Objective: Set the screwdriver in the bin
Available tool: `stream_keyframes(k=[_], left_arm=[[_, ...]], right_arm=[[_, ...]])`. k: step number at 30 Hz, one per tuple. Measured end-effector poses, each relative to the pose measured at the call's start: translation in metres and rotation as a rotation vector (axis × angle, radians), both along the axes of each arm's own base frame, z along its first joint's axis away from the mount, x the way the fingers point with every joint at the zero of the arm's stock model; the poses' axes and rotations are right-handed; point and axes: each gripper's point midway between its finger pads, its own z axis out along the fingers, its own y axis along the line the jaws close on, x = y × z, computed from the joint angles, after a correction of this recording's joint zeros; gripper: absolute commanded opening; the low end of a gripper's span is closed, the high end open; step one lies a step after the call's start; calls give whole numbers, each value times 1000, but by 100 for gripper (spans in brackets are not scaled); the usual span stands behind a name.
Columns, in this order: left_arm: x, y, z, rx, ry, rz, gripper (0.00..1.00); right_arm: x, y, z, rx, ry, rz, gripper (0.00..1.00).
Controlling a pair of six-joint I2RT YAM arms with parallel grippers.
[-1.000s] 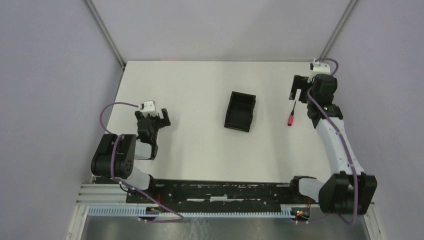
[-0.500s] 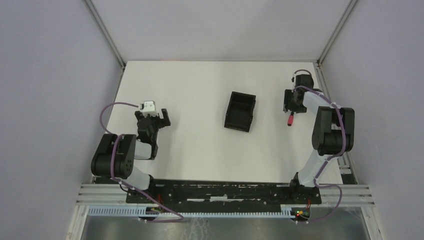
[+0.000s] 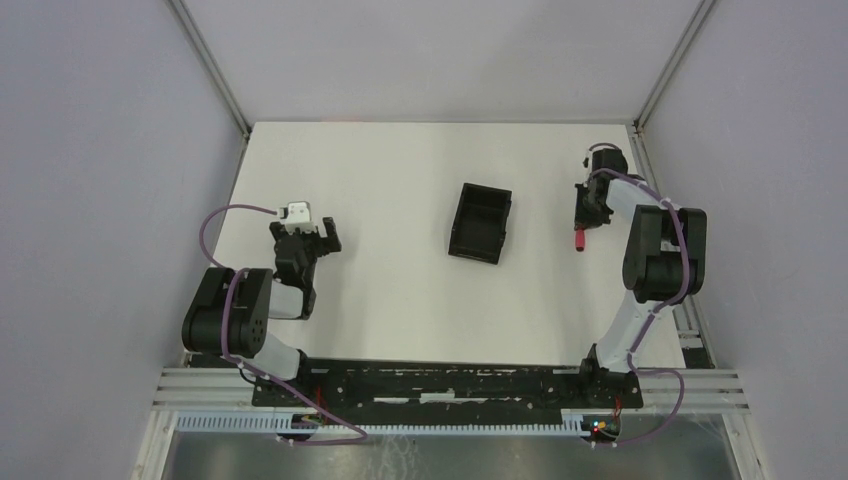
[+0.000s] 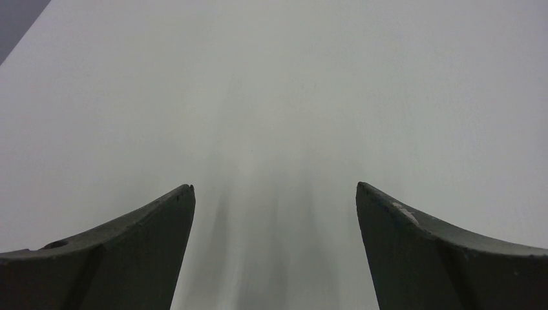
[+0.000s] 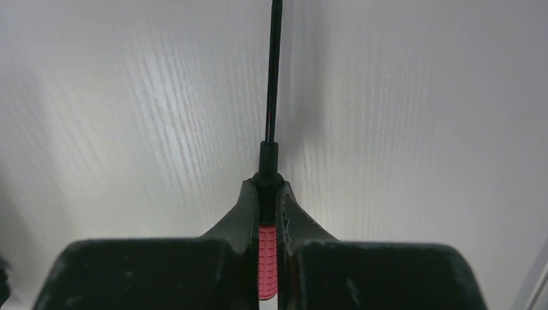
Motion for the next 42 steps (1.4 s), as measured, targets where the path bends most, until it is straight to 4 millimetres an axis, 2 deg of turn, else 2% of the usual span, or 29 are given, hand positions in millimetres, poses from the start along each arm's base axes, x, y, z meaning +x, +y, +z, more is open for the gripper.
stream_keyframes(k=[2,3,6,7,11,15,18,21,23,25,26,28,30,34,38,39,41,42], left_arm=[[0,0,0,0,0,0,100],[0,0,0,0,0,0,100],[0,0,0,0,0,0,100],[0,0,0,0,0,0,100],[0,0,0,0,0,0,100],[0,0,0,0,0,0,100],[0,0,0,0,0,0,100],[0,0,0,0,0,0,100],[0,0,0,0,0,0,100],[0,0,0,0,0,0,100],[0,0,0,0,0,0,100],[0,0,0,0,0,0,100],[0,0,0,0,0,0,100],[0,0,0,0,0,0,100],[0,0,0,0,0,0,100],[0,0,0,0,0,0,100],[0,0,0,0,0,0,100],[0,0,0,0,0,0,100]], right_arm=[[7,3,17,20,21,22,0],[16,4,31,29,16,37,0],[39,5,80,38,-37,66,0],[46,6,106,37,-74,77,0],[40,14,138,70,-114,88,0],[28,44,152,170,-155,96,0],[25,93,153,247,-208,137,0],[24,176,153,327,-250,252,0],[22,220,154,362,-269,322,0],[17,255,154,390,-281,382,0],[16,265,153,394,-284,400,0],[16,274,148,388,-296,412,0],[16,271,138,368,-297,405,0],[8,262,104,309,-260,402,0],[-10,257,71,274,-202,428,0],[-13,257,66,269,-193,434,3],[-17,259,58,260,-184,450,14],[-18,260,55,256,-182,458,23]])
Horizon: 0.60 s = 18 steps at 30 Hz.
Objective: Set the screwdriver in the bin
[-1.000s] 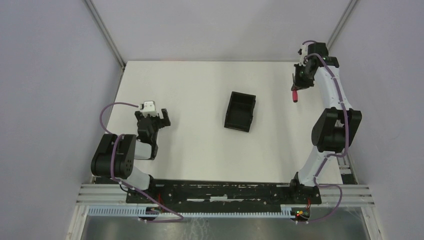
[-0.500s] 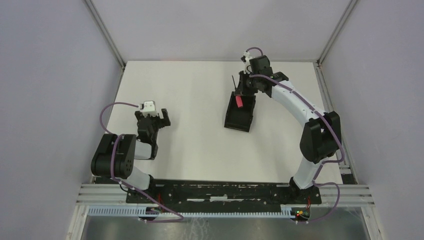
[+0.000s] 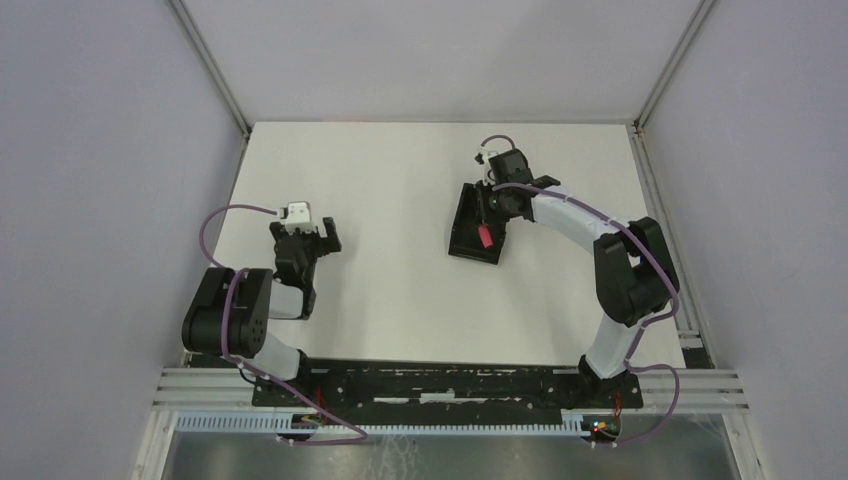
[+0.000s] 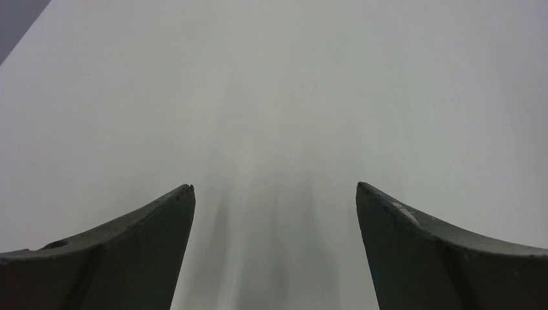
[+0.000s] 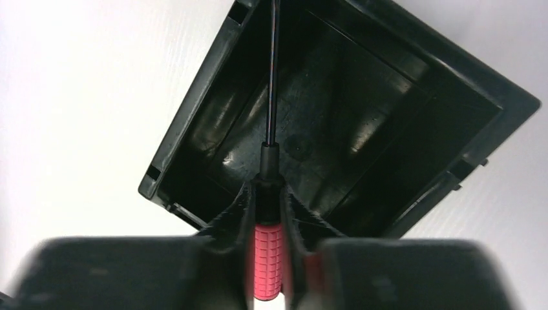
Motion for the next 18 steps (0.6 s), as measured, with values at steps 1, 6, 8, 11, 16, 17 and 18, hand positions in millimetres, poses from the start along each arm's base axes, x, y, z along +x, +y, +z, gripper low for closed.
stream_keyframes(k=[1,6,8,11,16,17,18], left_arm=[[0,0,0,0,0,0,100],[0,0,0,0,0,0,100],[0,0,0,0,0,0,100],[0,0,0,0,0,0,100],[0,0,0,0,0,0,100],[0,0,0,0,0,0,100],[0,0,0,0,-1,0,100]], right_arm=[[0,1,-2,-4,-3,5,32],[4,3,-7,-14,-20,8,42],[6,3,-7,-15,-30,3,42],[10,4,-4,-15,-44,-6,42],[14,6,11,2,-76,-12,75],[16,7,19,11,-94,-12,95],[17,8,28,24,-111,-17,98]])
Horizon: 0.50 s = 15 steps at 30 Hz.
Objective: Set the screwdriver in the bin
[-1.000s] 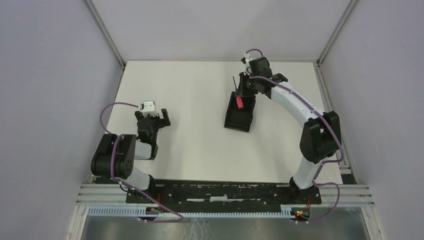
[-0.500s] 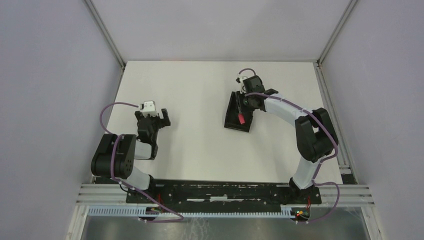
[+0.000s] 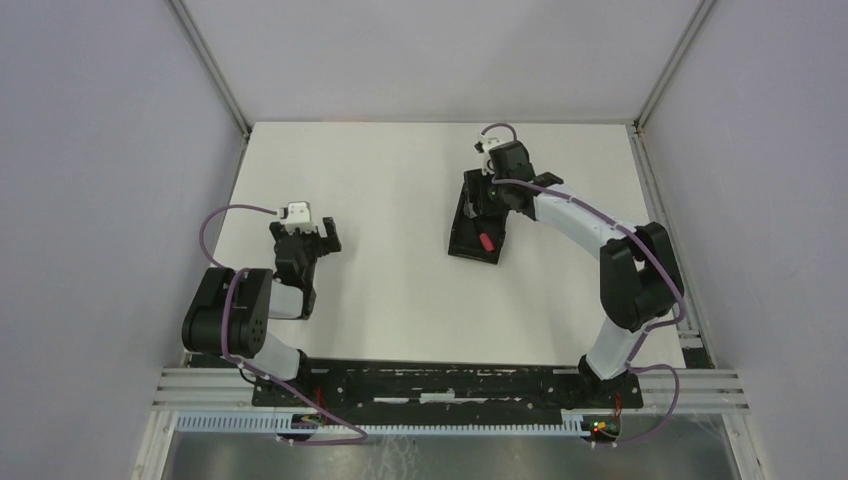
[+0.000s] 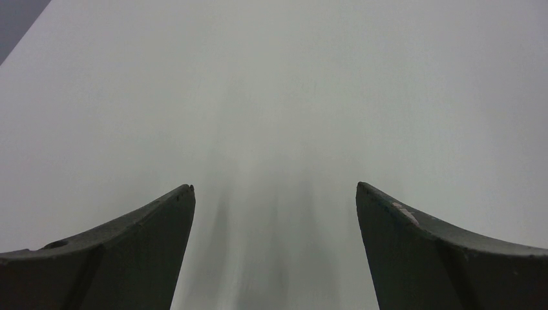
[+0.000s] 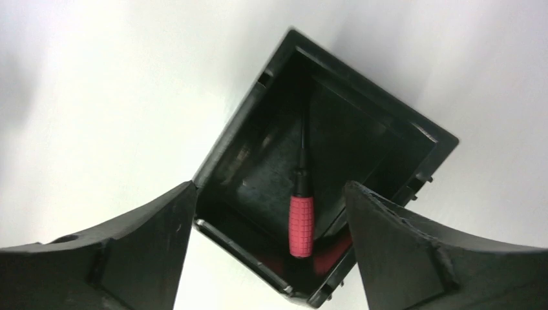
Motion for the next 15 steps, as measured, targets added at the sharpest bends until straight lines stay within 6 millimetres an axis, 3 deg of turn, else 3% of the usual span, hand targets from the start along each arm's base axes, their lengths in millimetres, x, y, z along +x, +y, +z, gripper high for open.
stream_keyframes(k=[3,7,11,13,15], left_arm=[[0,0,0,0,0,0,100],[0,0,0,0,0,0,100],[0,0,0,0,0,0,100],[0,0,0,0,0,0,100],[0,0,0,0,0,0,100]], right_arm=[[4,-1,36,17,-87,9,98],[4,-11,99,28,-261,8,98],[-3,-41,166,3,-507,-53,98],[-14,-61,182,-24,-599,-100,98],[-28,-82,183,-60,-664,-145,98]])
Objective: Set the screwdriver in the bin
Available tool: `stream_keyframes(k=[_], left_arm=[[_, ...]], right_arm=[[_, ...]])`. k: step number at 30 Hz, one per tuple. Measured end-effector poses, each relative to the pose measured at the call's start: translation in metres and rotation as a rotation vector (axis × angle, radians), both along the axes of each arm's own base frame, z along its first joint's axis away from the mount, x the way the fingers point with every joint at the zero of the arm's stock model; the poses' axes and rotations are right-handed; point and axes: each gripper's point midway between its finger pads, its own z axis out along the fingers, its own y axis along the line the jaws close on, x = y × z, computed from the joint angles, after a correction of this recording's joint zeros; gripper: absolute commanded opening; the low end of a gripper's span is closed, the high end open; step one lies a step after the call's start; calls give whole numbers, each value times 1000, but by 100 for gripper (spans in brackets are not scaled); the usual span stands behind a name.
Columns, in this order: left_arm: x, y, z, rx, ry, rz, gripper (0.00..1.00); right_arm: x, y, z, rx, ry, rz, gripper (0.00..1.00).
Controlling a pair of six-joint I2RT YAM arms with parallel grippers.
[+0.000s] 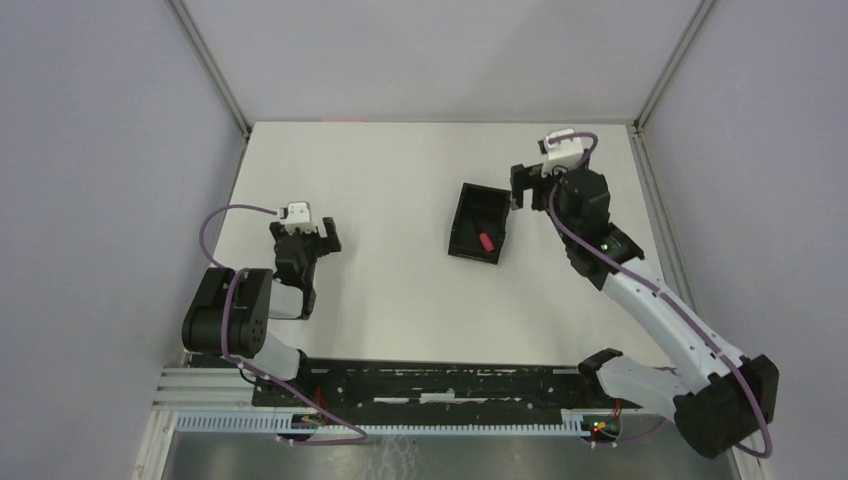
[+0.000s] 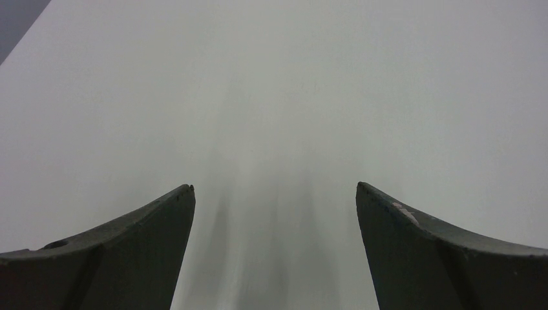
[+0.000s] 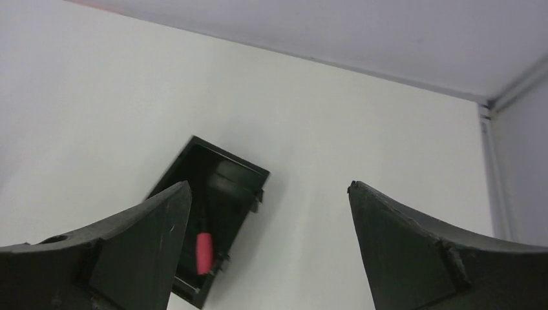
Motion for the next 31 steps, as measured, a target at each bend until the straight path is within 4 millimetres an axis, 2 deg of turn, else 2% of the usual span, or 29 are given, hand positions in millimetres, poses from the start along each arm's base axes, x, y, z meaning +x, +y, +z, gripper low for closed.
stream_keyframes(k=[1,4,6,8,13,17,31], left_arm=[[0,0,0,0,0,0,100],[0,0,0,0,0,0,100],[0,0,0,0,0,0,100],[0,0,0,0,0,0,100],[0,0,0,0,0,0,100],[0,0,0,0,0,0,100],[0,0,0,0,0,0,100]], right_arm=[[-8,-10,-5,-13,-26,-26,98],[-28,-36,-40,-59,-49,-90,98],[-41,-49,-75,-92,-31,-122,98],[-56,-63,-121,-136,23,-150,98],[-88,-85,-201,-195,126,-184,98],[-96,-91,-214,-173,124,-207,98],[-94,-89,-212,-126,110,-224,98]])
